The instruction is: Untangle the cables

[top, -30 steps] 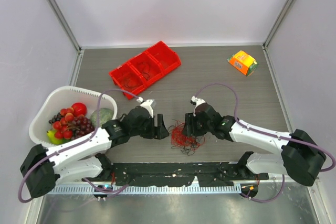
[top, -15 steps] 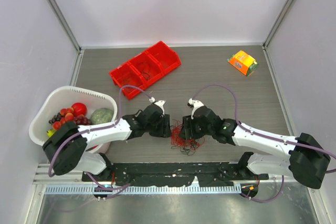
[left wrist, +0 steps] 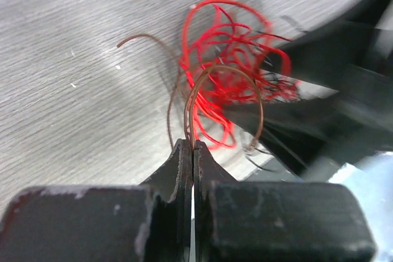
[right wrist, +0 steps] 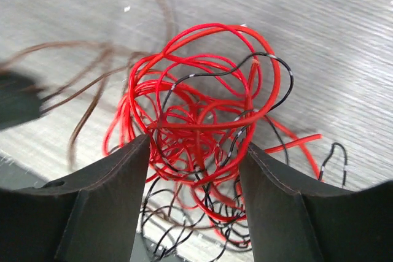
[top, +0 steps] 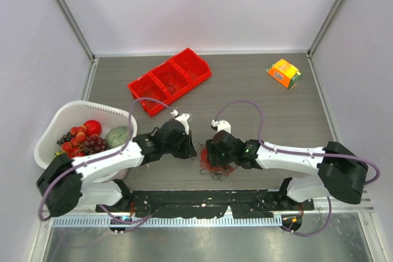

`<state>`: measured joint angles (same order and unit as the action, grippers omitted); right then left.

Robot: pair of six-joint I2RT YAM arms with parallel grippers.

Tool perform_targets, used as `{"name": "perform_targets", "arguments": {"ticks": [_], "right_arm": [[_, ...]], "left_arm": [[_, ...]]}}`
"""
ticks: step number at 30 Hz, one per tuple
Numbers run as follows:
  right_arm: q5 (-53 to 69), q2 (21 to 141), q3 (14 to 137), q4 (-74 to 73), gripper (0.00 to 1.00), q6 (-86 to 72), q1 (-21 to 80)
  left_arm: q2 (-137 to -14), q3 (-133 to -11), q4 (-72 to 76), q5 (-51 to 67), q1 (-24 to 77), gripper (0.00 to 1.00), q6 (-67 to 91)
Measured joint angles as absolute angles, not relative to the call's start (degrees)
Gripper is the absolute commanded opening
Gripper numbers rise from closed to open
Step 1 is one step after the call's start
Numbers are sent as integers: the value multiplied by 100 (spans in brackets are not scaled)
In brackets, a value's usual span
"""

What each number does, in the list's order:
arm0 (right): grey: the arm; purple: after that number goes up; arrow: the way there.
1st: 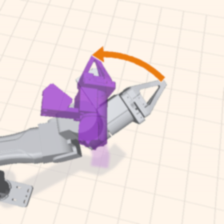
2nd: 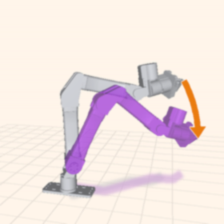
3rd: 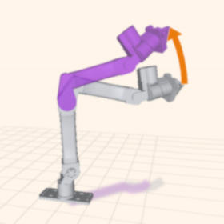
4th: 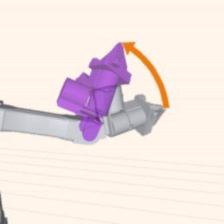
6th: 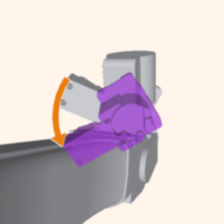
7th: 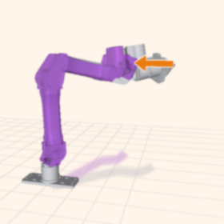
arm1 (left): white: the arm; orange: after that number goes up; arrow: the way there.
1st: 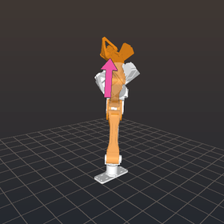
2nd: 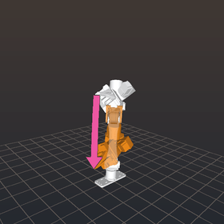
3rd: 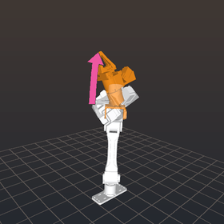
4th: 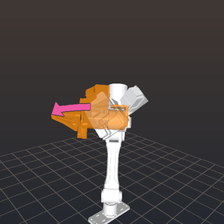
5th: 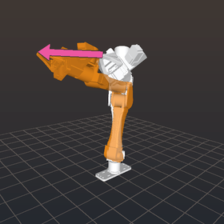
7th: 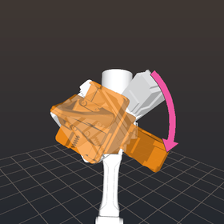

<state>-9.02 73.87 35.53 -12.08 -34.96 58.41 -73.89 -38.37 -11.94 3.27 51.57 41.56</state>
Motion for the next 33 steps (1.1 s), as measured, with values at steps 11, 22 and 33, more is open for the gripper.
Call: {"name": "perform_targets", "arguments": {"ticks": [11,22,33], "right_arm": [[-2877,8353,4130,-2117,63,-4056,5695],[-3181,7985,4021,-2571,69,-4121,4497],[-3284,7550,3964,-3083,71,-4034,3404]], "left_arm": [[-3935,-5422,-2971,-458,5157,0,3562],[-2838,-6506,-4357,-1566,5157,0,3245],[-2630,-7098,-4735,-1876,5157,0,3245]]}}
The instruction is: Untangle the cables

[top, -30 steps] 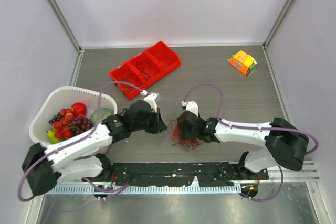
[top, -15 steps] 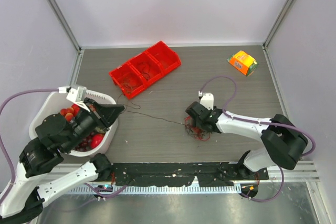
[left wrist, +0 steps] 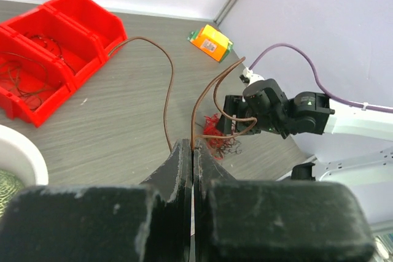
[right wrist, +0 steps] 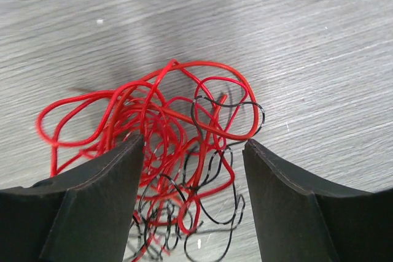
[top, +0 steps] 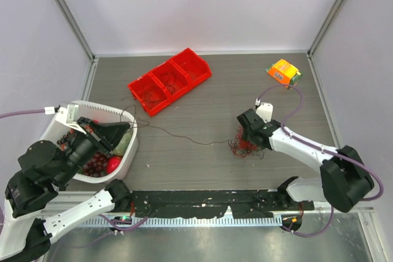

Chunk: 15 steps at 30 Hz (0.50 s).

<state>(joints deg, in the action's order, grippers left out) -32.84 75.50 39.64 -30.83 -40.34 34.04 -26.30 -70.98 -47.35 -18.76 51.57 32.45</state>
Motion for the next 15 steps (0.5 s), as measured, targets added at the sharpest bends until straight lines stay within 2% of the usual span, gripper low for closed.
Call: {"name": "perform_targets", "arguments": {"ticks": [7,15], "right_arm": [[-2722,6453,4252,-2945,71,-3286,4051],[-1949,5900,4125,-1708,70,-2300,5988]], "left_arm": [[-2790,-6799,-4609,-1516,5157,0,3435],[-2965,-6724,-4582,-1387,5157,0,3454]]}}
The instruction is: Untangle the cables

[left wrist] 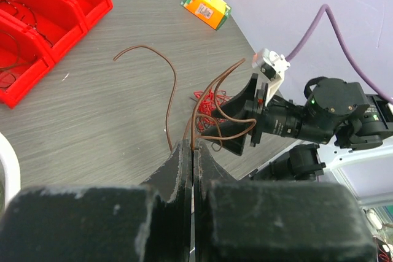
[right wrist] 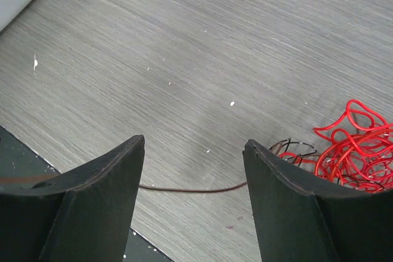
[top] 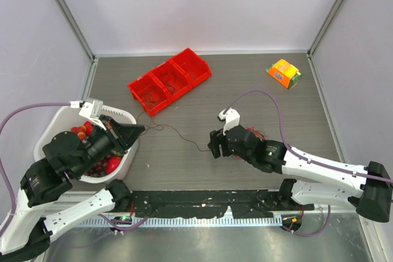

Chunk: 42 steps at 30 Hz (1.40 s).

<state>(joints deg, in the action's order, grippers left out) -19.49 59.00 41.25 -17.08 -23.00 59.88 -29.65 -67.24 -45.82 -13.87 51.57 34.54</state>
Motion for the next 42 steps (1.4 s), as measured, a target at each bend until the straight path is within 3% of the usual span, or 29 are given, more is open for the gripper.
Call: {"name": "perform_targets", "arguments": {"ticks": [6,11,20,24,28,35,36,38,40,42], "right_arm": [[-2165,5586,3664,-1490,73,-2482,6082],[-2473,6095,4125,-2187,72,-4010,6020],[-1831,6523,4211,-2270,58,-6351,5931],[-1726,6237,3931,-2067,71,-6879,5590],[-1782,5826,3854,-2106,72,-7170,5310],[-1332,5701,3406,-1697,56,-7612,5035],[-1273,5708,3323,-1660,50,-7682,5033],[-1227,5734,3194,-1507,25,-7771,5030],[-1236,5739,3105,-1319,12,-7730,5004],[-1225,5760,3100,-1151,5,-7555,4919]], "left_arm": [[-2952,-6724,-4584,-1391,5157,0,3459],[-2956,-6726,-4609,-1391,5157,0,3454],[-2958,-6696,-4606,-1367,5157,0,3472],[-2936,-6650,-4609,-1323,5157,0,3559],[-2794,-6539,-4611,-1284,5157,0,3625],[-2727,-6510,-4609,-1258,5157,0,3710],[-2729,-6510,-4609,-1245,5157,0,3710],[-2729,-6510,-4609,-1238,5157,0,3708],[-2733,-6510,-4609,-1236,5157,0,3708],[-2735,-6495,-4598,-1232,5157,0,3708]]}}
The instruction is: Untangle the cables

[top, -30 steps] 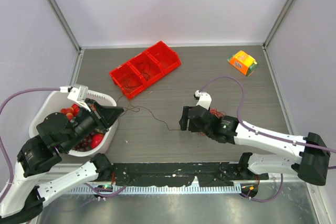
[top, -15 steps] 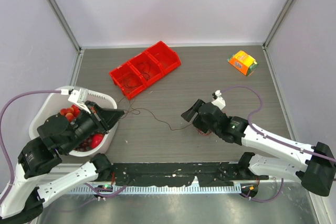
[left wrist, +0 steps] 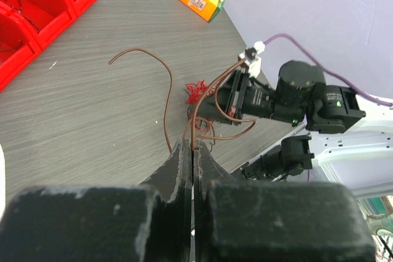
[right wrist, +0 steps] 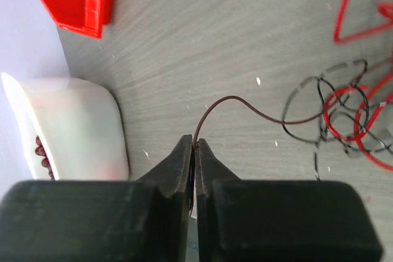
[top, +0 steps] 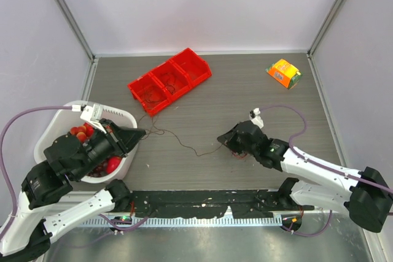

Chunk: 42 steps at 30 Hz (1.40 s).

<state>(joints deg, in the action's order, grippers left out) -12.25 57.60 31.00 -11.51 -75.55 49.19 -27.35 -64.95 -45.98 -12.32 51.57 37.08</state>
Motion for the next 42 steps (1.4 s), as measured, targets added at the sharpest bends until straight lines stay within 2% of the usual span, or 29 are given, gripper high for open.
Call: {"name": "perform_targets", "arguments": {"ticks": [3,7,10,15,18,21,26,31,35,39,40,42], "right_arm": [[-1164,5859,3411,-1125,1,-6971,4696],[-1131,5808,4547,-1293,1,-5970,4591],[-958,5319,5295,-1037,1,-5275,4591],[-672,4187,5684,-679,1,-4523,4591],[-436,4125,5937,-655,1,-4270,4591],[307,4674,6007,-478,1,-4165,4591],[1164,6348,5859,-497,1,-3964,4849],[762,7546,5653,-1229,1,-3583,5450],[377,7723,5647,-1619,1,-3470,5647],[-143,7732,5645,-1817,1,-3371,5765],[-257,7734,5629,-1859,1,-3341,5808],[-386,7734,5586,-1879,1,-3297,5867]], "left_arm": [[-2735,-6425,-4593,-1227,5157,0,3717],[-2703,-6237,-4593,-1229,5157,0,3756],[-2635,-6073,-4595,-1229,5157,0,3817],[-2611,-5999,-4580,-1232,5157,0,3859],[-2641,-5975,-4567,-1234,5157,0,3859],[-2825,-5968,-4560,-1238,5157,0,3861],[-3474,-5612,-4355,-1199,5157,0,3972],[-4722,-4696,-3765,-1063,5157,0,4200],[-6064,-4174,-3312,-926,5157,0,4292],[-6748,-4088,-2956,-856,5157,0,4307],[-6834,-4088,-2851,-827,5157,6,4307],[-6886,-4088,-2727,-794,5157,32,4298]]}}
